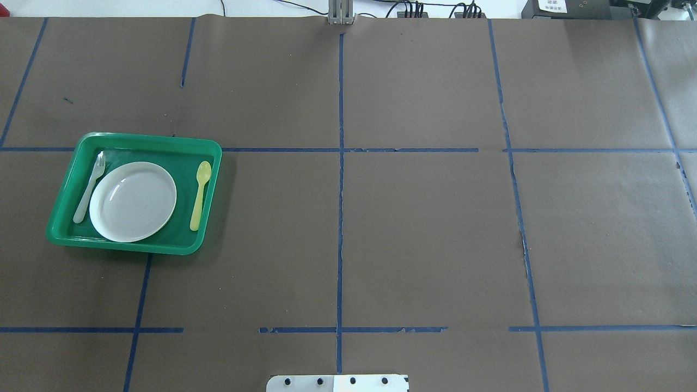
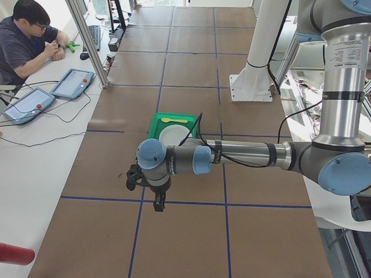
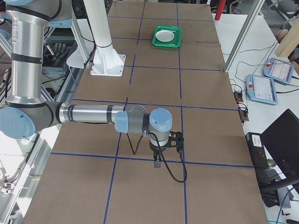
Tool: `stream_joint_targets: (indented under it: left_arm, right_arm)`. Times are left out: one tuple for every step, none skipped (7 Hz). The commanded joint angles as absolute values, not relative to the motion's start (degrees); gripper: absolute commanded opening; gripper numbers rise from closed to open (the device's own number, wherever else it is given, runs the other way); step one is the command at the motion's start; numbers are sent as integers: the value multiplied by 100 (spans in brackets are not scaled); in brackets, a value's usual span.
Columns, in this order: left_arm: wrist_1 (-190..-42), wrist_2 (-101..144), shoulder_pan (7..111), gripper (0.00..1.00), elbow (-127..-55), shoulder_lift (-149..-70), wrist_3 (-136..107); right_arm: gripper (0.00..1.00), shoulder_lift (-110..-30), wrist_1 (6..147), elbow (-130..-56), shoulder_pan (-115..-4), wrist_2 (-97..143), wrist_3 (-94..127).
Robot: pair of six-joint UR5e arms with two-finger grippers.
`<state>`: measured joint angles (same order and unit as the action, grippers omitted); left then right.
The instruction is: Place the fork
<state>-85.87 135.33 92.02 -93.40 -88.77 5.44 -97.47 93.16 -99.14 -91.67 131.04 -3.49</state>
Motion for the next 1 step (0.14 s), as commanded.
stream_joint_targets:
  left_arm:
    - [-8596, 13526, 9246, 100, -9369, -8886, 554]
  right_arm:
    - [100, -9747, 9316, -9914, -9167, 13104, -351]
